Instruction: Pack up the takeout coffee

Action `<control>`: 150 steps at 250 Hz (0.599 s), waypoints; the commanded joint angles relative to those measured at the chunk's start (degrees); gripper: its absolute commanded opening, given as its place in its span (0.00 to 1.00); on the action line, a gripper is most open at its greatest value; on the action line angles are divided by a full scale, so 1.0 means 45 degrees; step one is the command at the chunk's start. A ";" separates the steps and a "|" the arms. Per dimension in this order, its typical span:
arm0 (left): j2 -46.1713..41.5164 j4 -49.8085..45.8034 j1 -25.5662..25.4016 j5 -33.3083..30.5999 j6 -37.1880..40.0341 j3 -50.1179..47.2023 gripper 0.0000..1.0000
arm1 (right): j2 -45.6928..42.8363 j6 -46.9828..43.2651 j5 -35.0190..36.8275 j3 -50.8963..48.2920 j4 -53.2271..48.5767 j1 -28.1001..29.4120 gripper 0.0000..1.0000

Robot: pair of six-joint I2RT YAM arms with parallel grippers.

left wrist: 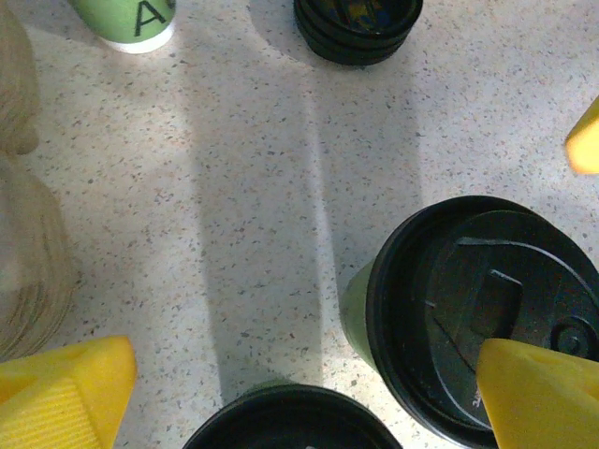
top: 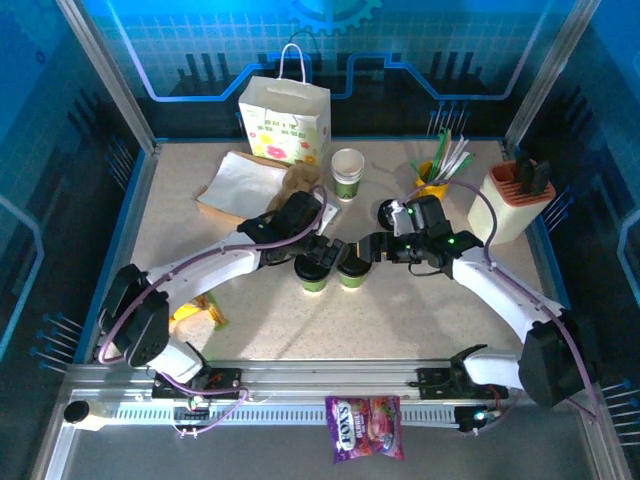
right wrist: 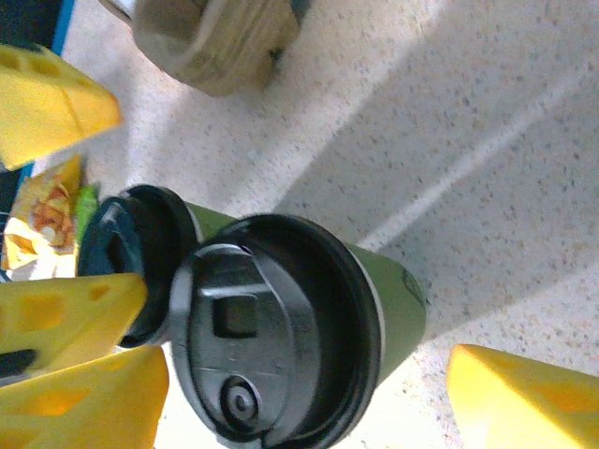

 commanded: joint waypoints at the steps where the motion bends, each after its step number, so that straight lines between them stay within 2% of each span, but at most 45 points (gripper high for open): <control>1: 0.0406 -0.0671 0.0098 0.0706 0.0685 0.0687 0.95 | 0.0304 -0.0259 0.0125 -0.0263 0.0128 -0.0035 0.78; 59: 0.1014 -0.1312 0.0101 0.0539 0.1401 0.1062 0.95 | 0.0756 -0.0511 0.0570 -0.0637 0.0172 -0.0044 0.77; 150: 0.1855 -0.2359 0.0039 -0.0040 0.2546 0.0969 0.94 | 0.0966 -0.0328 0.1238 -0.2383 0.0597 -0.0157 0.72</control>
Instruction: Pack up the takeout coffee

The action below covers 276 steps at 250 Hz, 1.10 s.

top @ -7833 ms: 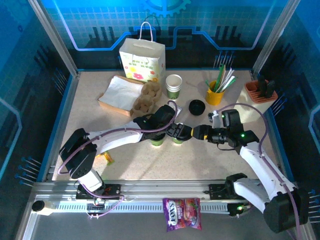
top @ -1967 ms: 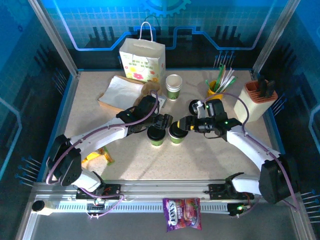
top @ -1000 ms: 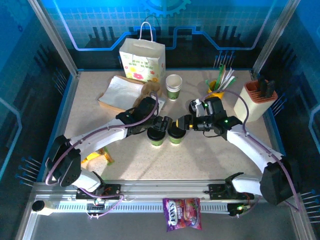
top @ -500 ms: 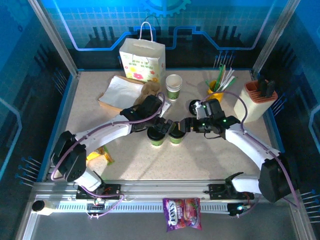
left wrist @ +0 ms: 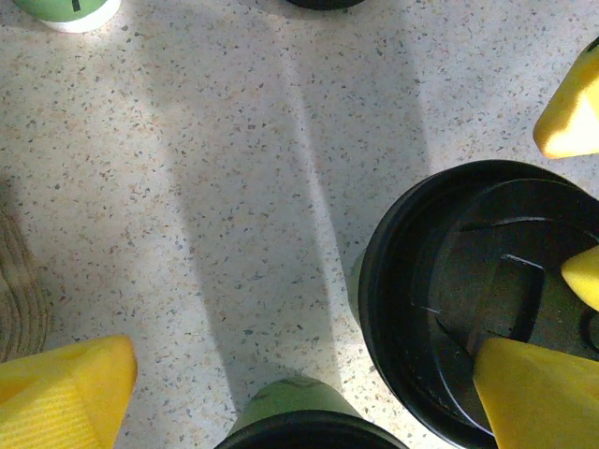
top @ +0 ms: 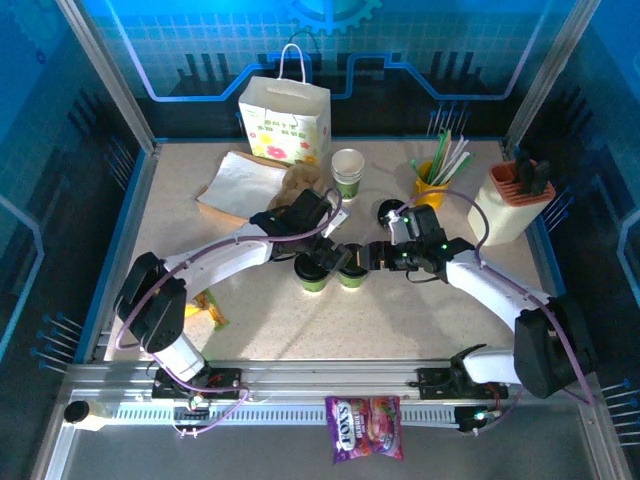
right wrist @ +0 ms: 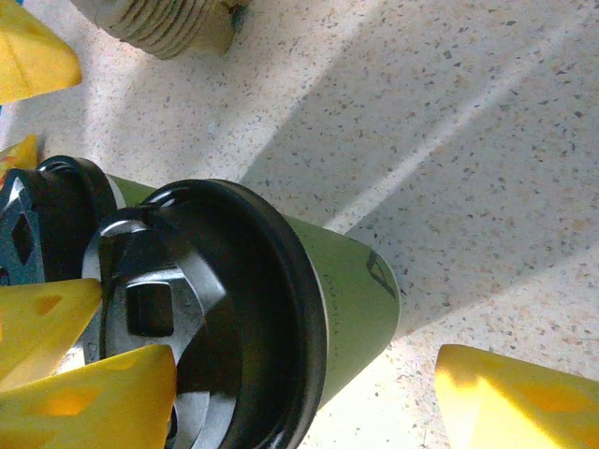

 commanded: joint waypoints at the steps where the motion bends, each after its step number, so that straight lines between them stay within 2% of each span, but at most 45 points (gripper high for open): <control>1: 0.0561 -0.1343 0.0039 -0.0380 0.0854 -0.0015 0.94 | 0.0371 -0.0092 0.1141 -0.1112 -0.0831 -0.0169 0.71; 68: 0.1607 -0.2052 -0.0001 -0.0722 0.1190 -0.0073 0.91 | 0.0745 0.0778 0.1125 -0.2601 0.0526 -0.0202 0.66; 97: 0.1446 -0.2042 -0.0037 -0.0586 0.0891 0.0491 0.90 | 0.0363 0.0811 0.0712 -0.1969 0.0359 -0.0181 0.66; 149: 0.0540 -0.0665 -0.0040 -0.0245 -0.0189 0.1112 0.90 | -0.0974 0.0451 0.0675 0.0004 -0.0982 -0.0200 0.67; 181: -0.0125 0.0068 0.0056 -0.0563 -0.0815 0.1219 0.90 | -0.1852 -0.0091 0.1353 0.0715 -0.1807 -0.0186 0.72; 208: -0.1144 0.1066 0.0247 -0.1016 -0.1526 0.0419 0.91 | -0.2256 -0.0646 0.2242 0.0972 -0.2273 0.0175 0.76; 249: -0.2999 0.2405 0.0874 -0.1269 -0.2721 -0.1379 0.92 | -0.1930 -0.1607 0.3891 0.1471 -0.2728 0.1692 0.82; 276: -0.4001 0.2813 0.1236 -0.1514 -0.3203 -0.2447 0.92 | -0.1086 -0.2220 0.4943 0.2584 -0.3218 0.2750 0.86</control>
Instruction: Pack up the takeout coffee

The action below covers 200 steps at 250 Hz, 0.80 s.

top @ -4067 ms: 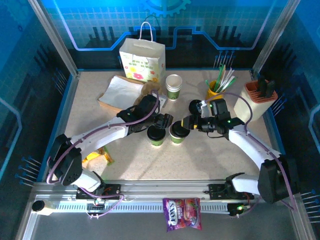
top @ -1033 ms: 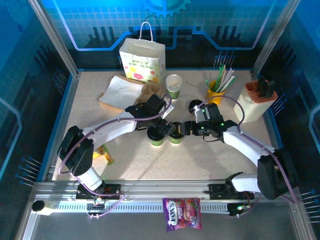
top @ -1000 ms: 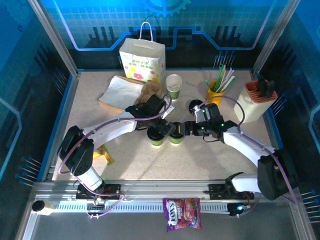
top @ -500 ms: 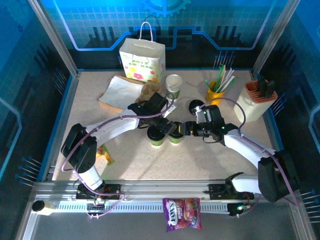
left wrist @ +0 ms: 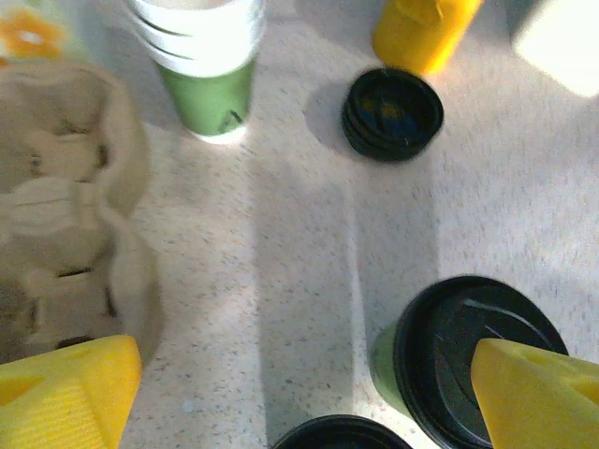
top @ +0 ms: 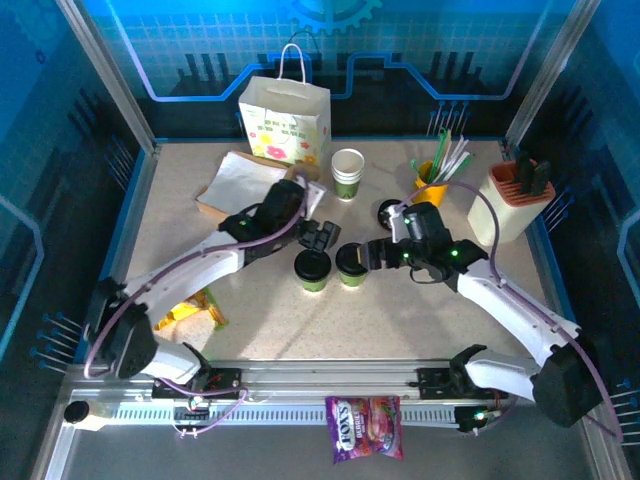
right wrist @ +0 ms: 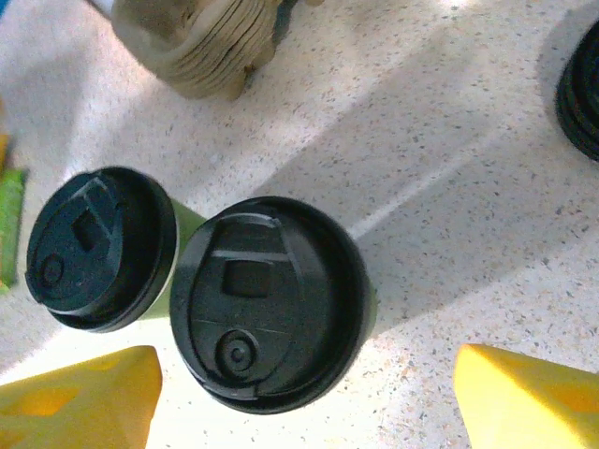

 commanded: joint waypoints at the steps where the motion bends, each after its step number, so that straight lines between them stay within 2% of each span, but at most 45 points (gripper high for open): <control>1: -0.0949 0.0931 0.0388 -0.0491 -0.1084 -0.1098 0.92 | 0.0770 -0.1129 0.1742 0.1056 -0.0962 0.1020 0.87; 39: -0.1598 0.0885 0.0626 -0.0568 -0.1253 -0.1819 0.93 | 0.2159 -0.1610 0.2615 0.2152 -0.1577 0.2018 0.96; 78: -0.1871 0.0856 0.0741 -0.0567 -0.1288 -0.2169 0.93 | 0.3143 -0.1733 0.3032 0.2846 -0.2057 0.2407 0.97; 200: -0.2013 0.1052 0.0790 -0.0486 -0.1288 -0.2644 0.93 | 0.4053 -0.1715 0.3272 0.3294 -0.2342 0.2651 0.83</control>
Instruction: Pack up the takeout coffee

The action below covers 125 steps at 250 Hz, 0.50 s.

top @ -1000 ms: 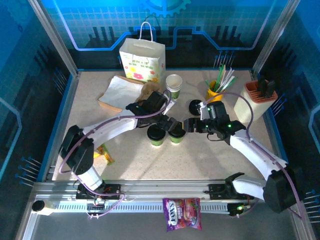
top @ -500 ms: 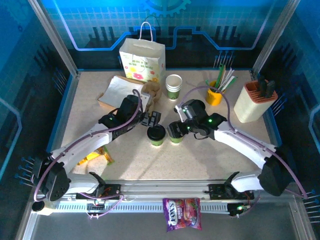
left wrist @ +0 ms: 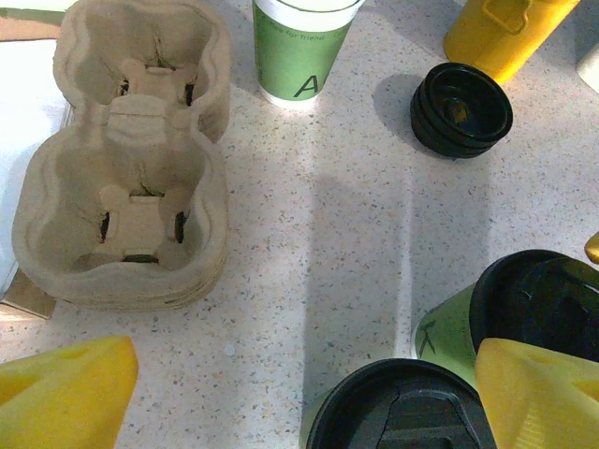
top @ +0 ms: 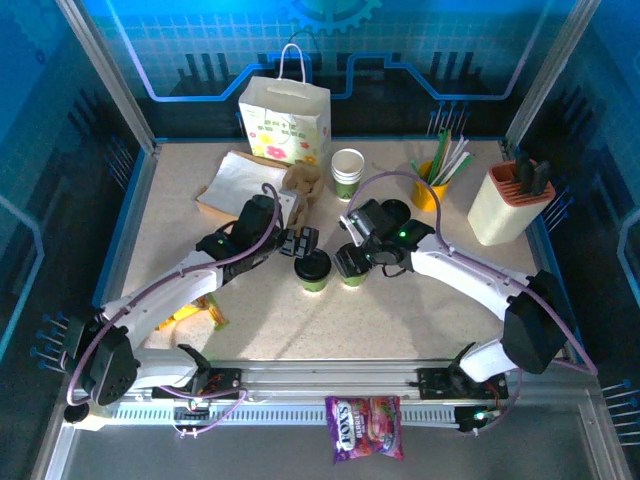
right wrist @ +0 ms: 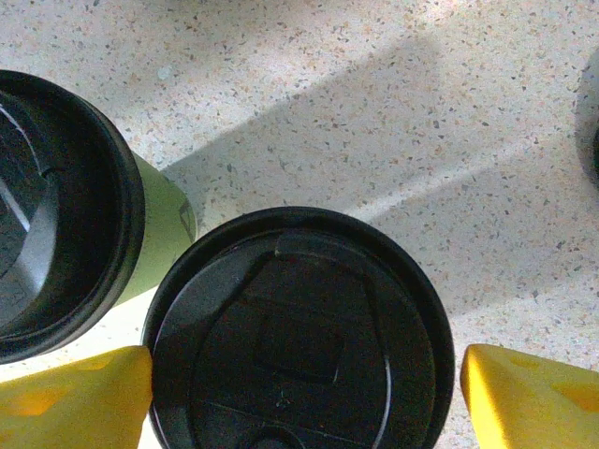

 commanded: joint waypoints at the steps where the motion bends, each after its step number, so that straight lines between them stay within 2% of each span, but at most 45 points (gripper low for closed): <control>1: -0.0398 0.0270 0.0103 -0.0065 -0.0076 -0.0265 0.93 | 0.0244 -0.0062 0.0150 0.0426 -0.0331 0.0251 0.83; 83: -0.0536 0.0309 0.0105 0.0059 -0.0132 -0.0396 0.93 | 0.0114 -0.0021 0.0699 0.0258 -0.0679 0.0219 0.75; 125: -0.0789 0.0217 0.0042 0.0449 -0.0190 -0.0445 0.91 | -0.0533 -0.0046 0.1064 -0.0136 -0.1139 -0.0577 0.73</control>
